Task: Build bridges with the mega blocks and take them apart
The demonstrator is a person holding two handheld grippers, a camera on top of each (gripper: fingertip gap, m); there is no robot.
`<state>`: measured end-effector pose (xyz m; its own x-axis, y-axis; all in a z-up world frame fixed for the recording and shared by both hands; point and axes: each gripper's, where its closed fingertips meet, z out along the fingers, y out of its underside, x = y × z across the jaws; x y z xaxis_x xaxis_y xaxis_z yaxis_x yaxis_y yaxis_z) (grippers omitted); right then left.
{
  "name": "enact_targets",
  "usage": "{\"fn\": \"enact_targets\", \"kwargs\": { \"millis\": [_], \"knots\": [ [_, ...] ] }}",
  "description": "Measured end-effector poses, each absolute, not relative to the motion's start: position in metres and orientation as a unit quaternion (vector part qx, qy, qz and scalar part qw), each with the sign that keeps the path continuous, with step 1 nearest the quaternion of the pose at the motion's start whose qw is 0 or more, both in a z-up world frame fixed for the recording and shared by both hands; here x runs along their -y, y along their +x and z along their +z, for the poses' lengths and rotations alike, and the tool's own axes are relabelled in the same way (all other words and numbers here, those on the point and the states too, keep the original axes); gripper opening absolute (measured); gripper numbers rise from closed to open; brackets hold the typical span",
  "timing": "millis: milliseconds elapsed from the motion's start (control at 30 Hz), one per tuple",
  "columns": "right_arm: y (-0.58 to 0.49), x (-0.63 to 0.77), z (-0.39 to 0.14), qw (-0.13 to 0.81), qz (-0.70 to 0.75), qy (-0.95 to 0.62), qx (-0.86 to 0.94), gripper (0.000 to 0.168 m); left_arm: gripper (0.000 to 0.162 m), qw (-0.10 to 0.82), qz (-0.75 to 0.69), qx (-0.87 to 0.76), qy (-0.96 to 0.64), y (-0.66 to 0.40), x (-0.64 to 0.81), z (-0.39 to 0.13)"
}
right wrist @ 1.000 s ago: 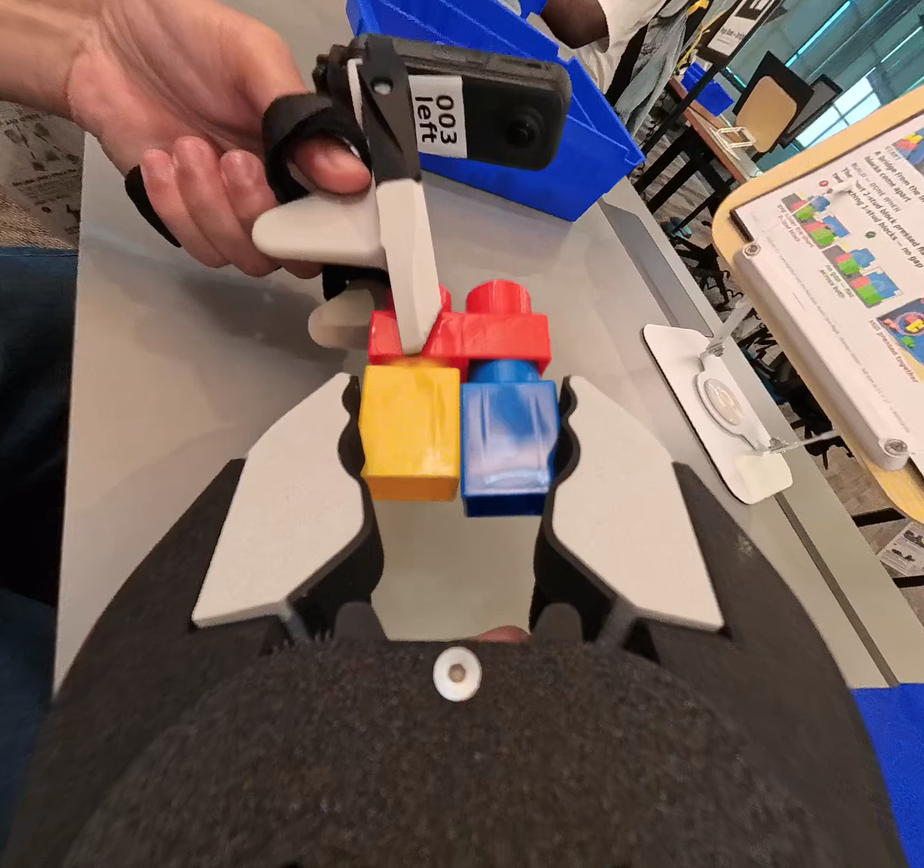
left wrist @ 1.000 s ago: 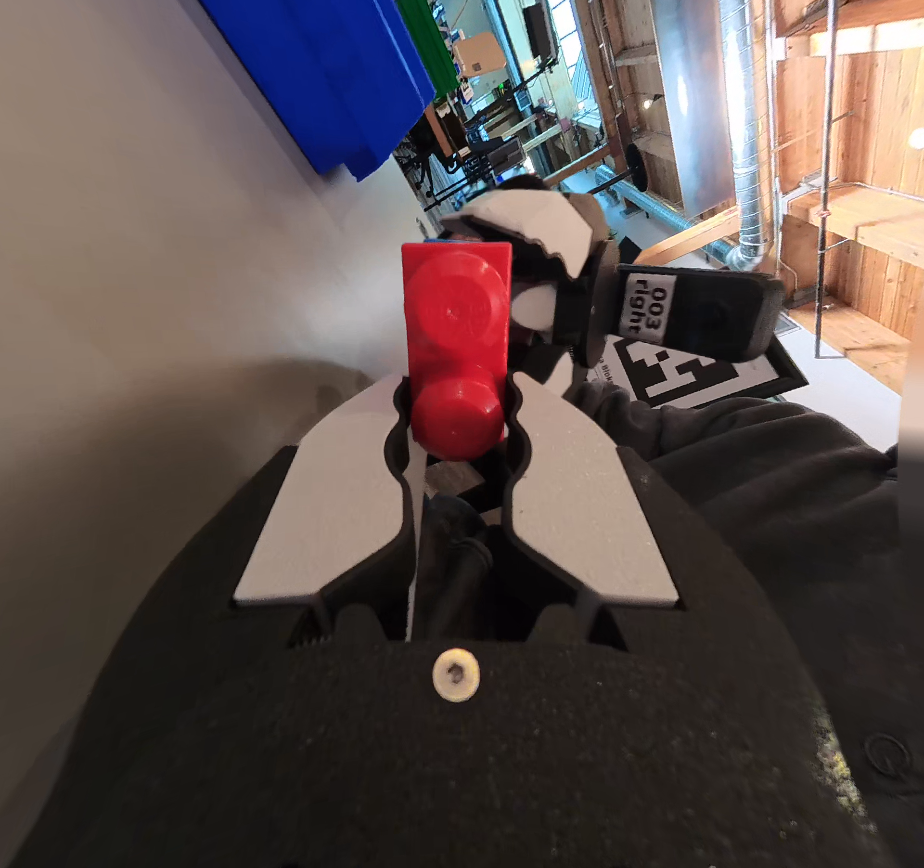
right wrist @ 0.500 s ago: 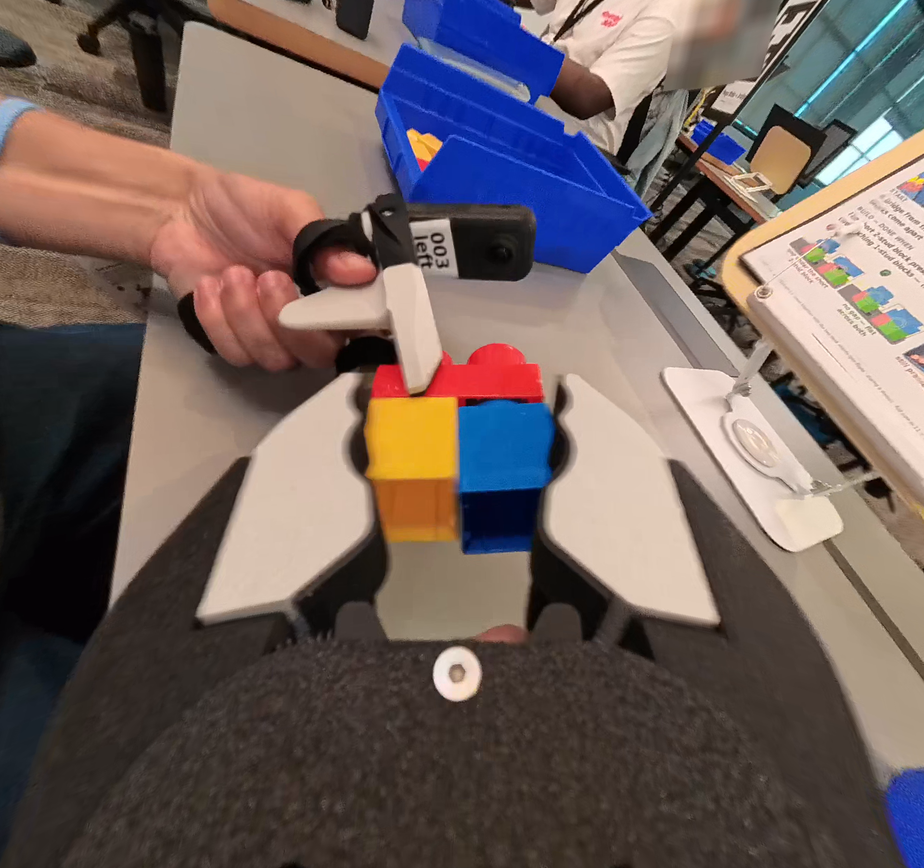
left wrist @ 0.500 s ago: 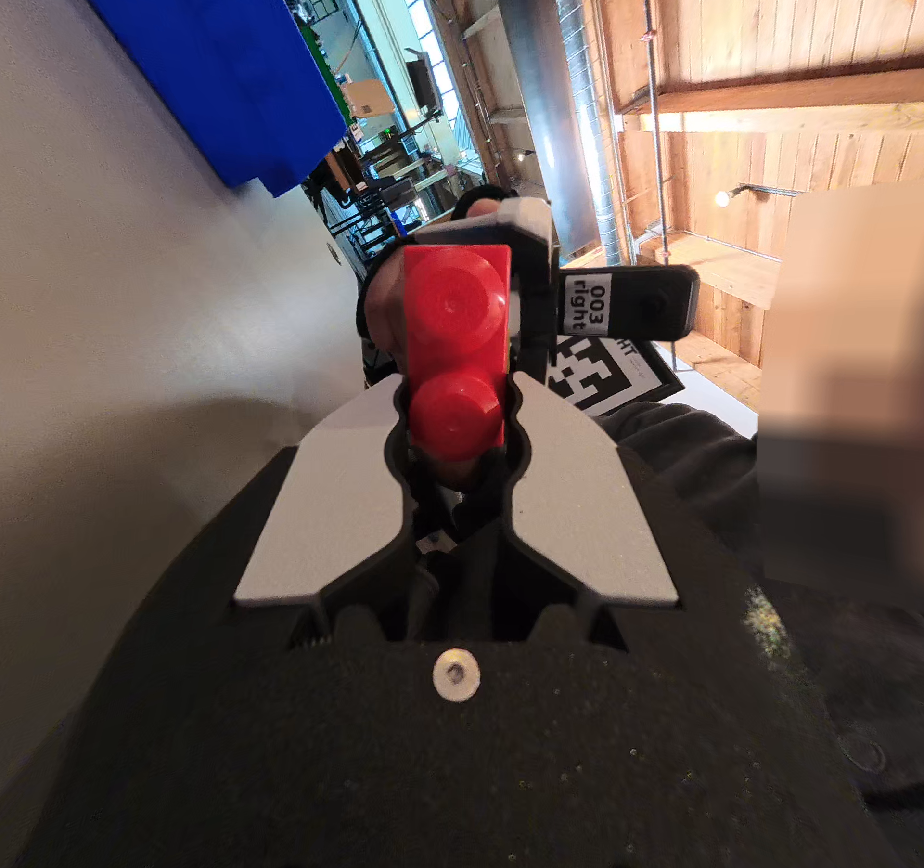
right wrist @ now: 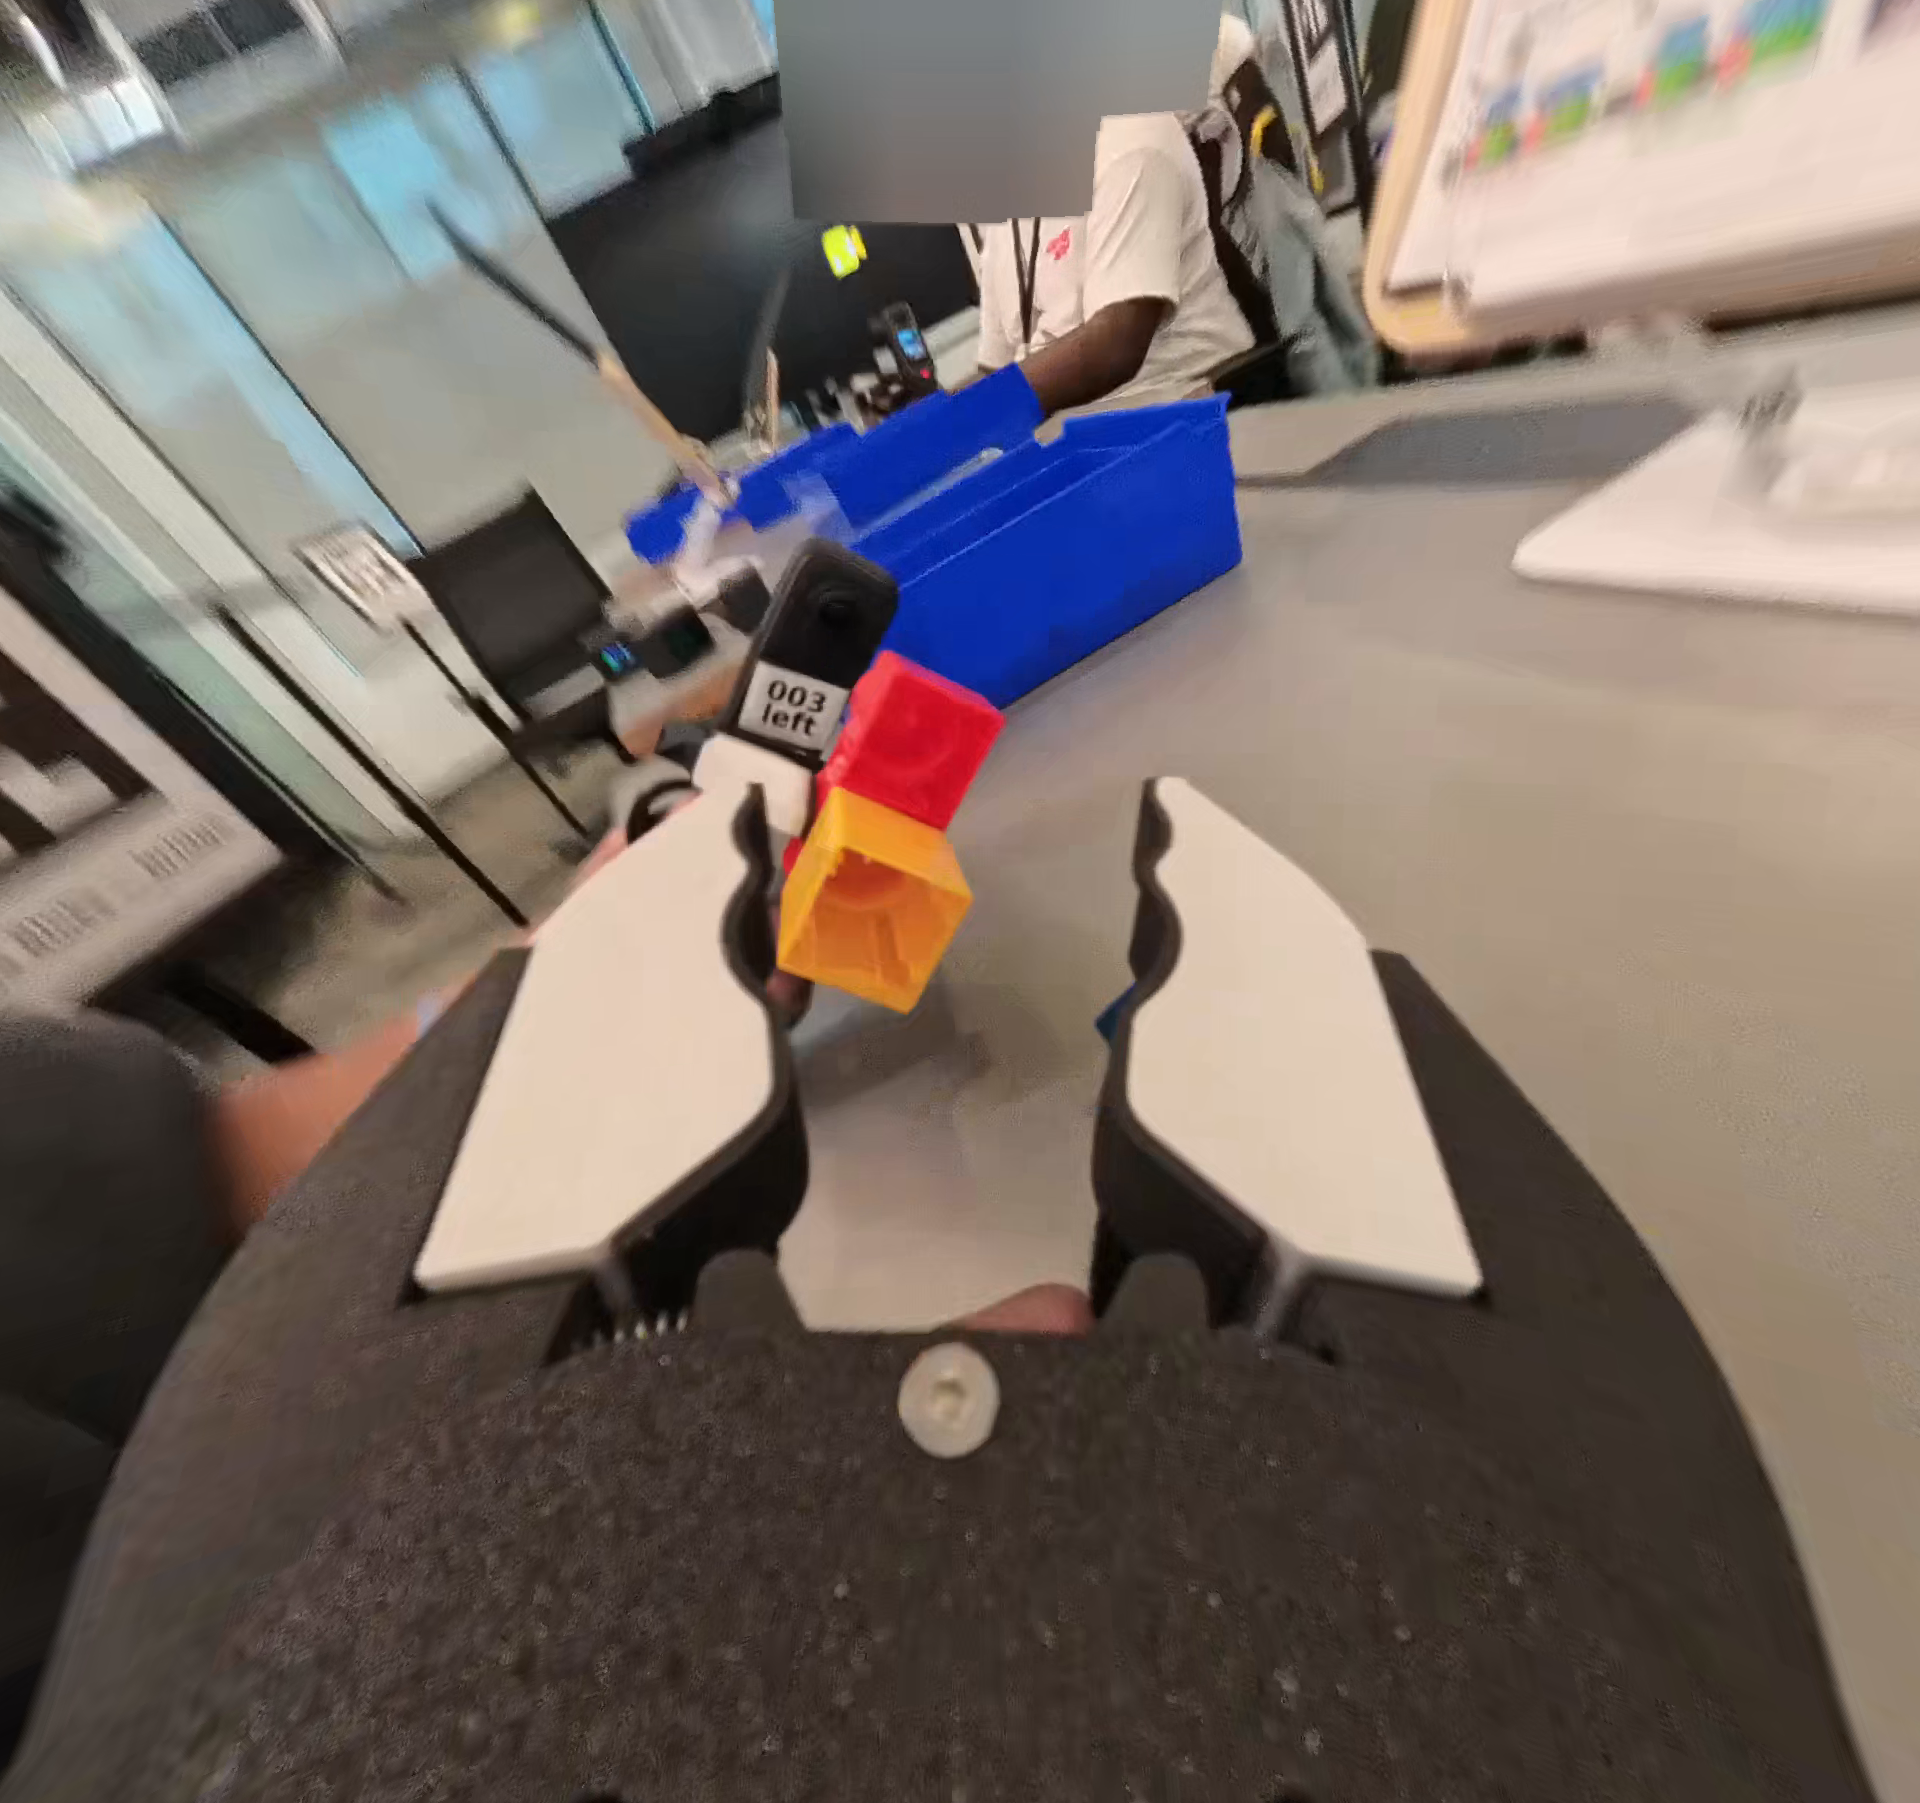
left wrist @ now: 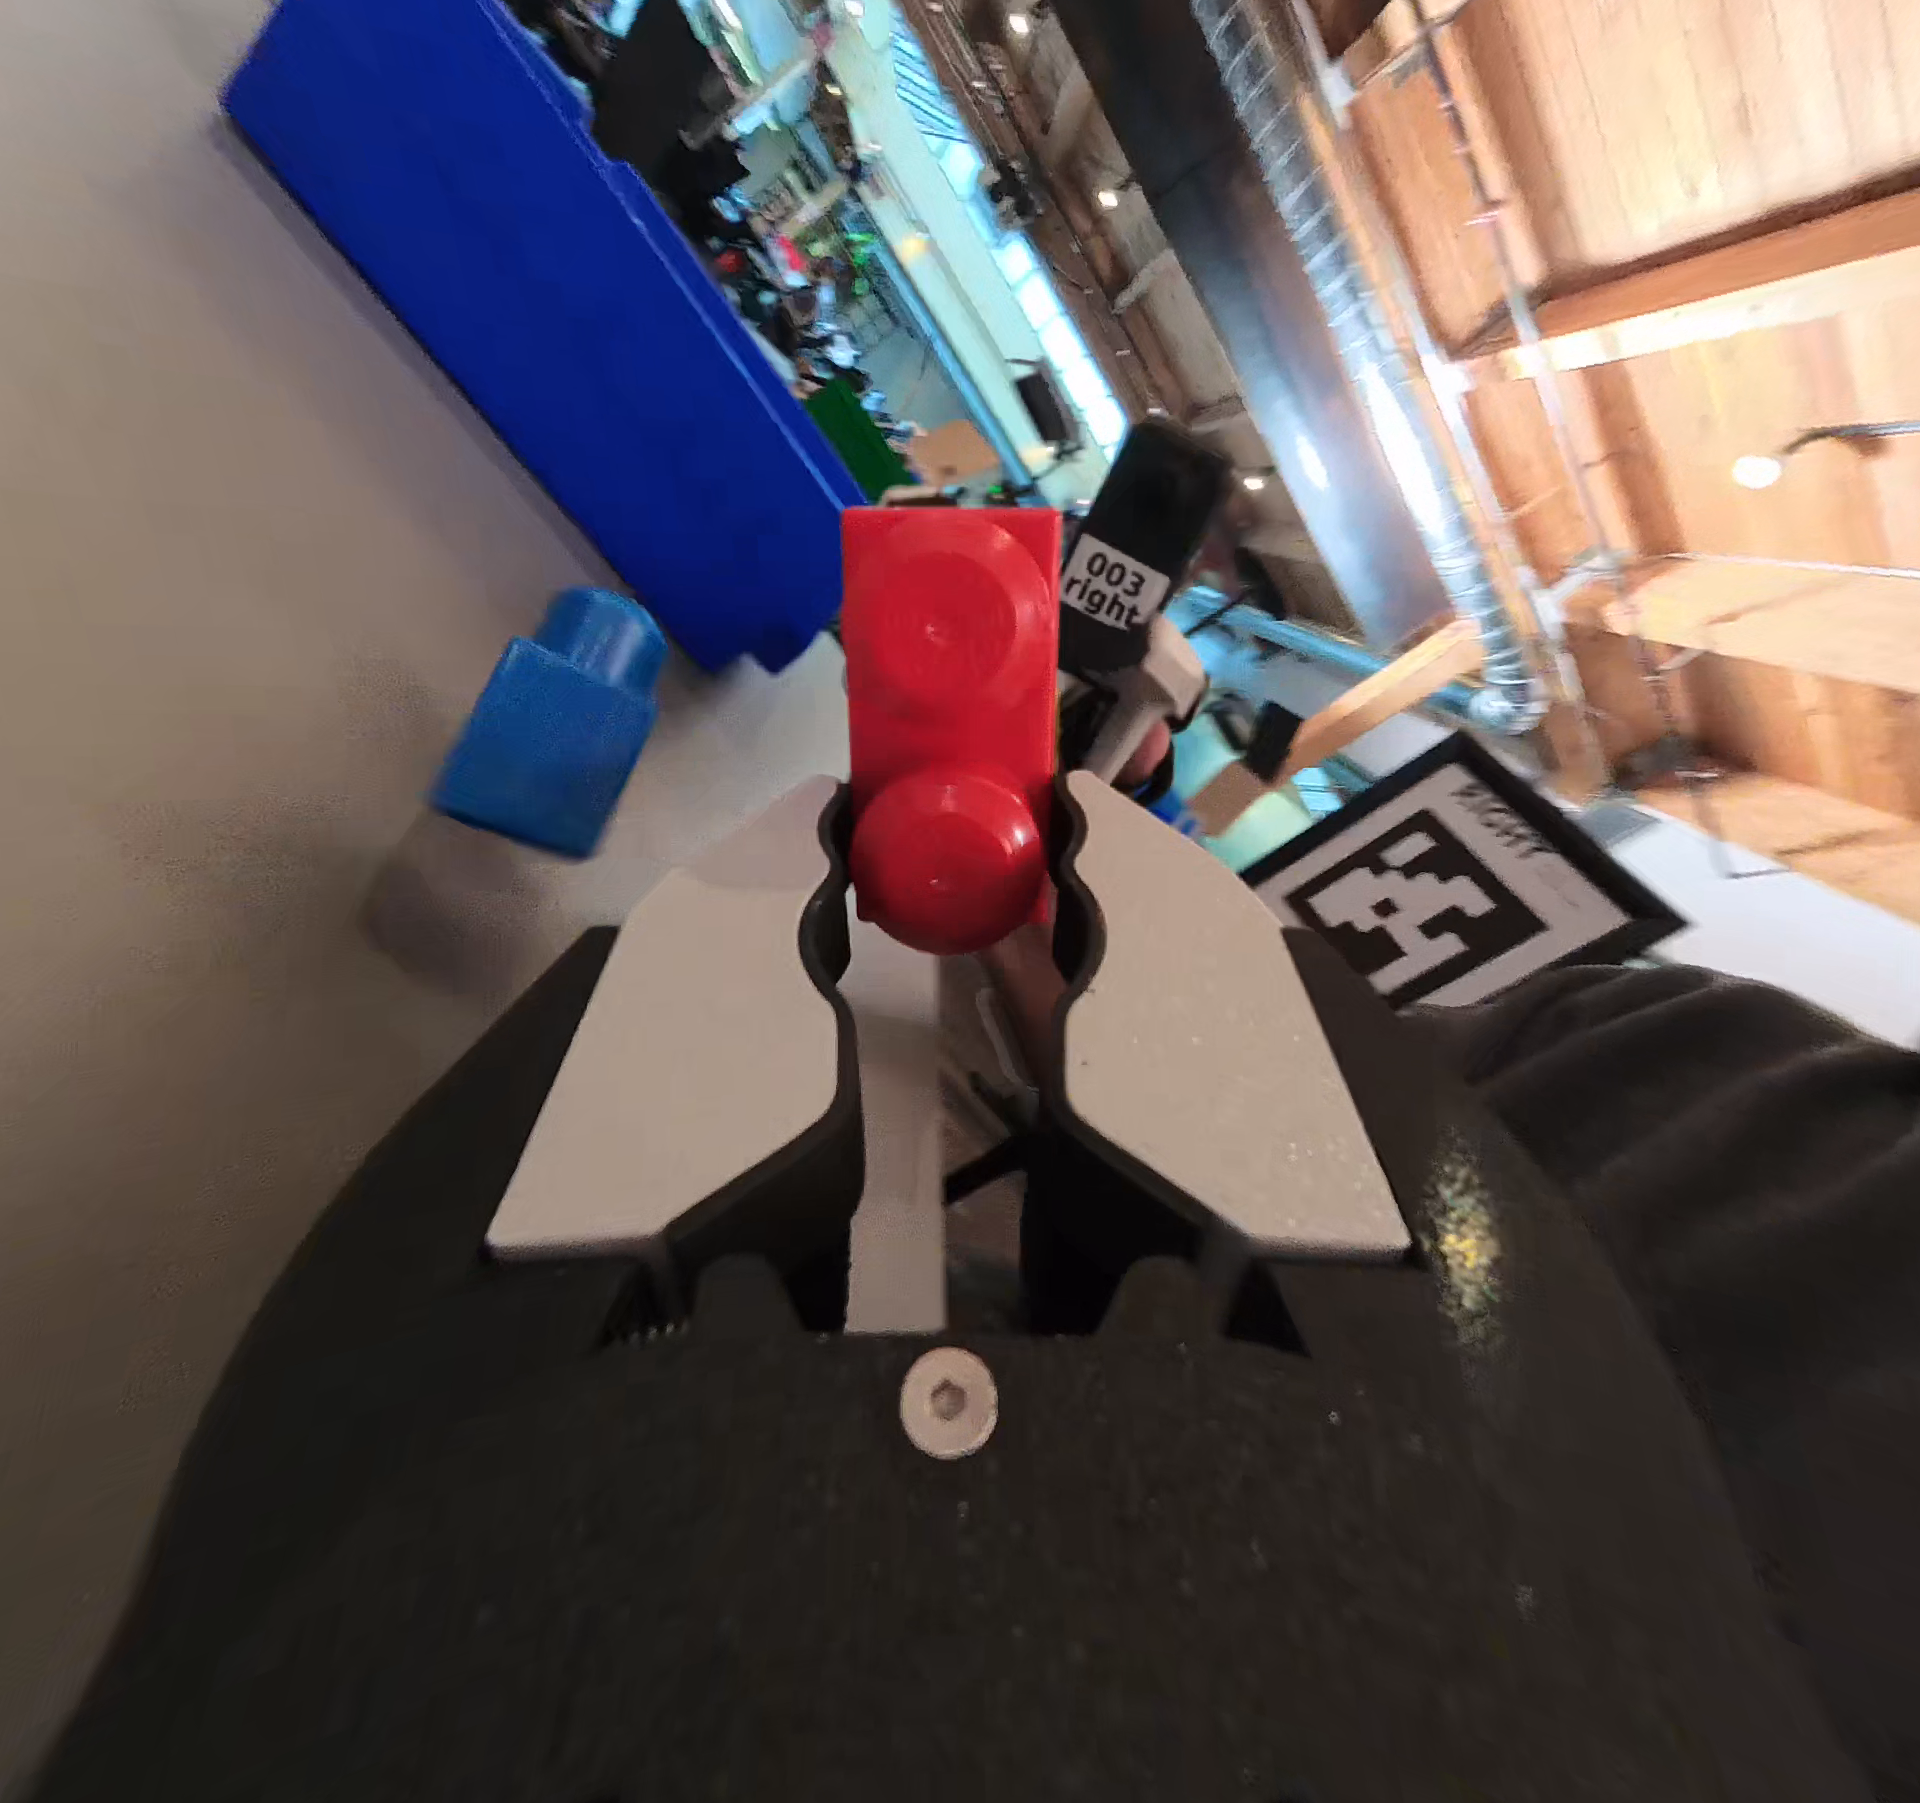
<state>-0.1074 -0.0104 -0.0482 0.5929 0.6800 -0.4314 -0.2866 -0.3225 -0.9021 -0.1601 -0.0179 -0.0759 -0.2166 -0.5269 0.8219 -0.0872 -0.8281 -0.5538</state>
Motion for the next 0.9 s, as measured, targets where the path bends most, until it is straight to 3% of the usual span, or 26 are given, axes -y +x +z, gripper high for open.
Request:
{"fn": "enact_targets", "kwargs": {
  "millis": [33,100,300,500,633,700,767,900],
  "knots": [
    [-0.097,0.002,-0.060,0.538,0.453,-0.705,0.086,0.062,0.035,0.159,-0.722,-0.260,-0.621,-0.160,0.015,-0.080],
    [-0.090,0.001,-0.074,0.505,0.496,-0.703,0.064,0.062,0.035,0.160,-0.694,-0.275,-0.645,-0.160,0.013,-0.091],
    [-0.059,-0.005,-0.088,0.487,0.446,-0.750,0.042,0.061,0.035,0.214,-0.640,-0.290,-0.678,-0.174,-0.003,-0.104],
    [-0.058,-0.007,-0.115,0.491,0.193,-0.822,0.212,0.064,0.035,0.278,-0.604,-0.332,-0.669,-0.196,-0.006,-0.098],
    [-0.073,-0.025,-0.136,0.425,0.047,-0.815,0.390,0.070,0.035,0.278,-0.598,-0.356,-0.662,-0.207,-0.006,-0.099],
    [-0.076,-0.030,-0.131,0.388,-0.008,-0.776,0.497,0.063,0.035,0.277,-0.595,-0.360,-0.663,-0.214,-0.008,-0.098],
    [-0.080,-0.036,-0.126,0.346,-0.019,-0.741,0.576,0.055,0.035,0.278,-0.603,-0.351,-0.660,-0.219,-0.011,-0.096],
    [-0.066,-0.061,-0.164,0.212,-0.026,-0.756,0.619,0.064,0.035,0.263,-0.620,-0.341,-0.656,-0.220,-0.013,-0.095]
  ]
}}
